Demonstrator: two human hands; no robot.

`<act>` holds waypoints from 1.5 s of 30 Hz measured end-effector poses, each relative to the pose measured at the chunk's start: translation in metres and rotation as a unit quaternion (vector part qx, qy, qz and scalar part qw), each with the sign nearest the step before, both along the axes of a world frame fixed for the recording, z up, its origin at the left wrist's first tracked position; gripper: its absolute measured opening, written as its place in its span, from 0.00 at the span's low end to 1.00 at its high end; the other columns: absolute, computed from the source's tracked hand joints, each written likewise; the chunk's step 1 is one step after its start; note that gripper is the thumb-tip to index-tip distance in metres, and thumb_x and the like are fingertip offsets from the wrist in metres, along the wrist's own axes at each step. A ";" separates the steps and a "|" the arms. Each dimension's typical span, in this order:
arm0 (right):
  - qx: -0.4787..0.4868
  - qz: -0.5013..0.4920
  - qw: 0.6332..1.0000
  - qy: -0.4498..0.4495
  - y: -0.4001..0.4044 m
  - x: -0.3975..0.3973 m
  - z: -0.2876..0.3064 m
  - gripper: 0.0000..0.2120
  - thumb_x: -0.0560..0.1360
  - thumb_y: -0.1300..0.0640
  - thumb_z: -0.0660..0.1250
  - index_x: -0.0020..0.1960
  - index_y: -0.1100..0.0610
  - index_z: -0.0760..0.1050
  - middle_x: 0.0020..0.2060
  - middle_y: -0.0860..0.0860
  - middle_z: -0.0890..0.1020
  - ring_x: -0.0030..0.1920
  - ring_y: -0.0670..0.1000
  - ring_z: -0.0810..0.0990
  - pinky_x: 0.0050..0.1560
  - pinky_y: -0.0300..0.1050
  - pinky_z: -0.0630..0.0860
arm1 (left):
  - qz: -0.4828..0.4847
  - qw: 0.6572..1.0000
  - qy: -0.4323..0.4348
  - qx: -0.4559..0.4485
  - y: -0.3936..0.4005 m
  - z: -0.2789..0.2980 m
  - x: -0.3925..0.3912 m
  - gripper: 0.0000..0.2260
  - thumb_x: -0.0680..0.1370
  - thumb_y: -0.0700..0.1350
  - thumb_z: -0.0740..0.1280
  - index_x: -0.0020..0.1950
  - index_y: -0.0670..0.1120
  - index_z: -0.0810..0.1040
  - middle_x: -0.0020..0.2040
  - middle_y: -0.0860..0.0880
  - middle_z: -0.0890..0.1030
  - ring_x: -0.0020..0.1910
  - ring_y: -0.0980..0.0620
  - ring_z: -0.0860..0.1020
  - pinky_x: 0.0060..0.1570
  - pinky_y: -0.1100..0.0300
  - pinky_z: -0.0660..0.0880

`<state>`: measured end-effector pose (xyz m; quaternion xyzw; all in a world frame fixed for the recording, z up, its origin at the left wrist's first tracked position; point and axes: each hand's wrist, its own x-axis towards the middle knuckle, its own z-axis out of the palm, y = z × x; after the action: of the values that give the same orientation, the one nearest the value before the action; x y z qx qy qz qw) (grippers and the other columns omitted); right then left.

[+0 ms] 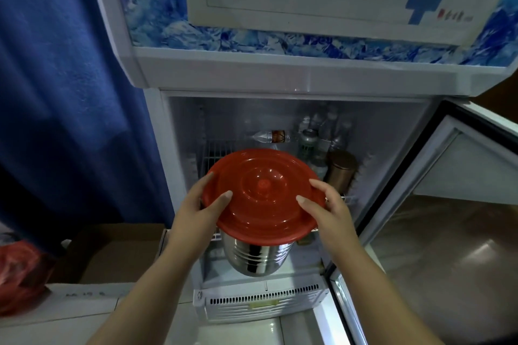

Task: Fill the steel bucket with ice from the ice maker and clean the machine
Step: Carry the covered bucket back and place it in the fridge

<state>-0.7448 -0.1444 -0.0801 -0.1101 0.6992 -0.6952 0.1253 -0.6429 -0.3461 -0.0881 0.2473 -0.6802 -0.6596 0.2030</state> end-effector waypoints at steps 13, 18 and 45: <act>-0.018 -0.010 1.000 -0.004 -0.058 -0.088 -0.013 0.20 0.73 0.60 0.71 0.62 0.45 0.73 0.56 0.46 0.79 0.56 0.49 0.80 0.57 0.49 0.77 | -0.026 1.000 0.007 0.004 -0.055 0.000 -0.092 0.28 0.72 0.51 0.72 0.70 0.60 0.66 0.62 0.54 0.74 0.58 0.51 0.76 0.57 0.51 0.76; -0.047 -0.013 0.999 -0.015 -0.074 -0.116 -0.017 0.22 0.73 0.63 0.70 0.64 0.48 0.72 0.54 0.43 0.78 0.54 0.46 0.79 0.53 0.43 0.77 | -0.011 1.000 0.020 0.016 -0.067 -0.004 -0.120 0.28 0.72 0.48 0.73 0.69 0.57 0.68 0.59 0.55 0.76 0.54 0.56 0.76 0.50 0.61 0.74; -0.066 -0.015 0.996 -0.052 -0.117 -0.194 -0.060 0.23 0.73 0.68 0.68 0.61 0.47 0.71 0.64 0.52 0.74 0.62 0.52 0.74 0.60 0.47 0.72 | 0.033 0.999 0.015 0.013 -0.091 -0.047 -0.191 0.23 0.72 0.46 0.73 0.63 0.64 0.71 0.61 0.55 0.77 0.60 0.51 0.76 0.60 0.48 0.74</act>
<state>-0.9386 -0.2612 -0.1397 -0.0718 0.6458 -0.7465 0.1435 -0.8337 -0.4374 -0.1354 0.2622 -0.6601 -0.6648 0.2316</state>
